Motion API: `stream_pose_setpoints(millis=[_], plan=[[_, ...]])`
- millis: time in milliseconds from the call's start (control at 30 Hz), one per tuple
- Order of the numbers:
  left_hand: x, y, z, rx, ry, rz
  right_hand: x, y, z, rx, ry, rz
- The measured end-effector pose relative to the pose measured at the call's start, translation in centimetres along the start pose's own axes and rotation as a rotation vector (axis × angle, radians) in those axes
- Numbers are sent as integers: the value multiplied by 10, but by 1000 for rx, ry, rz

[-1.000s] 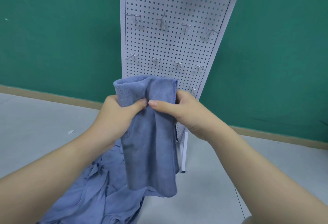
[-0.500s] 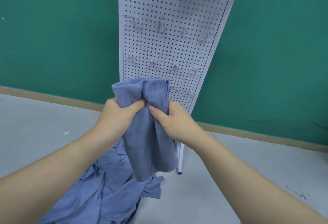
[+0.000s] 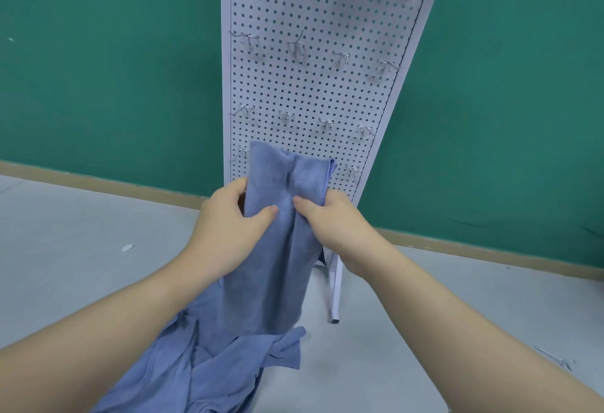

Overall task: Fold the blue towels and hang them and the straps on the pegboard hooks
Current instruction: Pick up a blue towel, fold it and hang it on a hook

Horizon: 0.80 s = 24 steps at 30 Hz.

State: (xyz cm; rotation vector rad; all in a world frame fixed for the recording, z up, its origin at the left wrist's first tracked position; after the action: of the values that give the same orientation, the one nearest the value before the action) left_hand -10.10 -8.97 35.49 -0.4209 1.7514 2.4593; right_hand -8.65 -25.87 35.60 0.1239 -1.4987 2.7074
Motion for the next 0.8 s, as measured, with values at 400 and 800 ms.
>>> stream_pose_setpoints(millis=[400, 800], plan=[[2, 12, 8, -34, 202, -140, 9, -14, -20, -137, -156, 63], [4, 9, -15, -99, 5, -278, 13, -16, -17, -83, -50, 47]])
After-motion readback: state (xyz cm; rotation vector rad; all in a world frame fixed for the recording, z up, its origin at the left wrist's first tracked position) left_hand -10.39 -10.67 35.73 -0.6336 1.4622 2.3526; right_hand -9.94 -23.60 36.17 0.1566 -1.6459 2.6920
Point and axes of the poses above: each hand's wrist, its own x-axis away from the middle knuckle, its own z-axis out of the back of the hand, y = z × x, the point moved 6 cm from there along -x, towards the middle knuckle, and after that the axes turned 4 degrees about x, right-handed, at the moved point
